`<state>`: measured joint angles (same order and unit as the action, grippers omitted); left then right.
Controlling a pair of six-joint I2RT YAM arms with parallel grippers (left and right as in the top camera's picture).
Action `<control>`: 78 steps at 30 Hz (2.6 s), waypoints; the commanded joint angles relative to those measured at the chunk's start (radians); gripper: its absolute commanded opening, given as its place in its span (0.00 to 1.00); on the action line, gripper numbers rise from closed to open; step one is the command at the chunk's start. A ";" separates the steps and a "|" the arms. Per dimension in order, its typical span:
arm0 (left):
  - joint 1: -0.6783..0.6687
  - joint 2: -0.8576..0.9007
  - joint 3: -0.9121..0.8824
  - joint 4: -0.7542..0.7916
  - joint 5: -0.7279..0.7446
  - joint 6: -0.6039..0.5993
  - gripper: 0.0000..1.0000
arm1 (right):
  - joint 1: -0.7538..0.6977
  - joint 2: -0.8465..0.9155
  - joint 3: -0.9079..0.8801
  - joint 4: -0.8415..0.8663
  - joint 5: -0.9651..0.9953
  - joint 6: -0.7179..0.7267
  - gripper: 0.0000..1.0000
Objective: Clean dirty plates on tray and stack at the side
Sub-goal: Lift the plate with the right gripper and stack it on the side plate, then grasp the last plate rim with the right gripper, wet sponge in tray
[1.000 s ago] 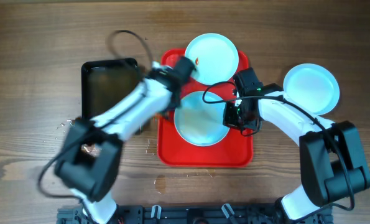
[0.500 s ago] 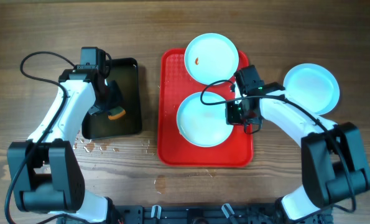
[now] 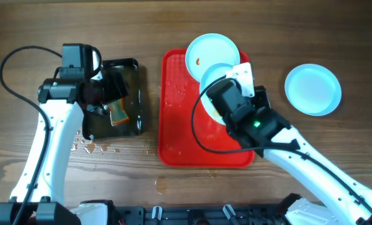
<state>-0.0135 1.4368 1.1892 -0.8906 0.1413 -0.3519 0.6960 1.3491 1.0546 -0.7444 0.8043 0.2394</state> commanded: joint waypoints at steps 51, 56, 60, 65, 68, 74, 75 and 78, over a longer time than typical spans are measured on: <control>0.005 -0.008 0.013 -0.024 0.019 0.008 0.84 | -1.283 0.162 0.033 0.048 -0.956 0.251 0.04; 0.005 -0.008 0.013 -0.024 0.019 0.008 0.84 | -1.289 0.224 0.033 0.141 -0.994 0.218 0.45; 0.005 -0.008 0.013 -0.024 0.019 0.008 0.85 | -1.208 0.187 0.089 0.158 -1.249 0.019 0.65; 0.005 -0.008 0.013 -0.024 0.023 0.008 0.85 | -0.811 0.188 0.143 0.139 -1.226 -0.121 0.55; 0.005 -0.008 0.013 -0.024 0.023 0.008 0.85 | -0.547 0.279 0.142 0.260 -0.869 -0.139 0.55; 0.005 -0.008 0.013 -0.024 0.023 0.008 0.85 | -0.460 0.538 0.142 0.470 -0.752 -0.150 0.49; 0.005 -0.008 0.013 -0.024 0.023 0.008 0.85 | -0.461 0.570 0.142 0.492 -0.746 -0.130 0.49; 0.005 -0.008 0.013 -0.024 0.026 0.008 0.85 | -0.463 0.613 0.142 0.533 -0.737 -0.101 0.48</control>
<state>-0.0135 1.4364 1.1900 -0.9165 0.1520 -0.3519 0.2348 1.9324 1.1919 -0.2333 0.0284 0.1040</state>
